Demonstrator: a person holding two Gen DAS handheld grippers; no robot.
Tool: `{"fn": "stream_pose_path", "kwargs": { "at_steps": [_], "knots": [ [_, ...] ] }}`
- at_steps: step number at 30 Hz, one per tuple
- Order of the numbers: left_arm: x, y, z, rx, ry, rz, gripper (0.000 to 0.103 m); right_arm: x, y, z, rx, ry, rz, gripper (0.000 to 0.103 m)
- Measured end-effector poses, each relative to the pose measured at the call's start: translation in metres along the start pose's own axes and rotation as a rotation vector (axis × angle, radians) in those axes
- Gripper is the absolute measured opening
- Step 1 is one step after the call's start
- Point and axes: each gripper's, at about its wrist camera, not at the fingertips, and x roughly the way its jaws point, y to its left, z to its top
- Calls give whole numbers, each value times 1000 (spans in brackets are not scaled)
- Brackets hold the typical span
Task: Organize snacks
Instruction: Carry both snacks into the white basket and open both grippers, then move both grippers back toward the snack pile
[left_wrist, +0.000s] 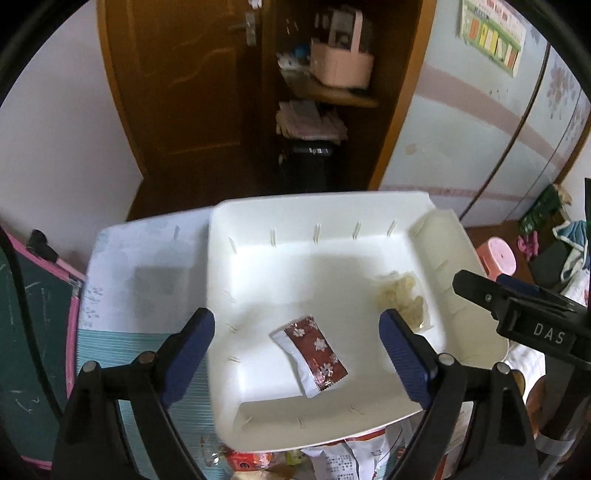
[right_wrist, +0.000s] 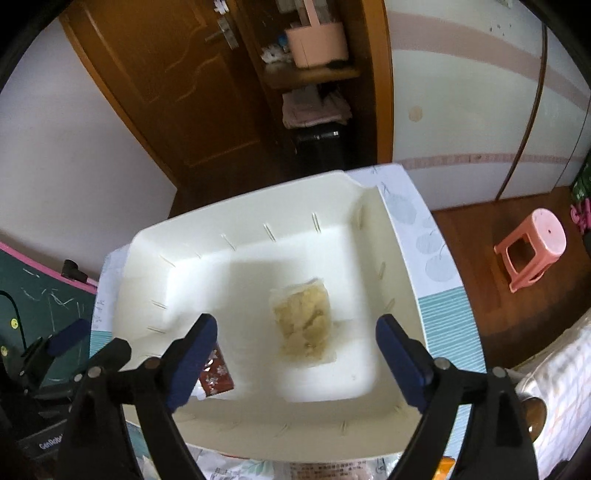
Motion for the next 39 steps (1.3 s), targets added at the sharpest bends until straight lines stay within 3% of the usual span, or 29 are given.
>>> {"fn": "stream_pose_path", "kwargs": {
  "at_steps": [6, 11, 20, 30, 35, 39],
  "knots": [
    [-55, -5, -10, 43, -150, 42, 90, -39, 4, -4, -33, -92, 7, 88],
    [-102, -12, -19, 66, -206, 30, 90, -78, 10, -13, -45, -143, 27, 88],
    [-168, -17, -54, 95, -180, -1, 90, -144, 21, -54, -101, -187, -16, 88],
    [-234, -12, -106, 126, -255, 40, 90, -218, 33, -128, -247, -324, -26, 88],
    [-241, -6, -137, 146, -232, 25, 90, -216, 42, -163, -342, -301, 30, 88],
    [-224, 9, -161, 95, -162, 9, 90, -192, 47, -188, -428, -260, 34, 88]
  ]
}}
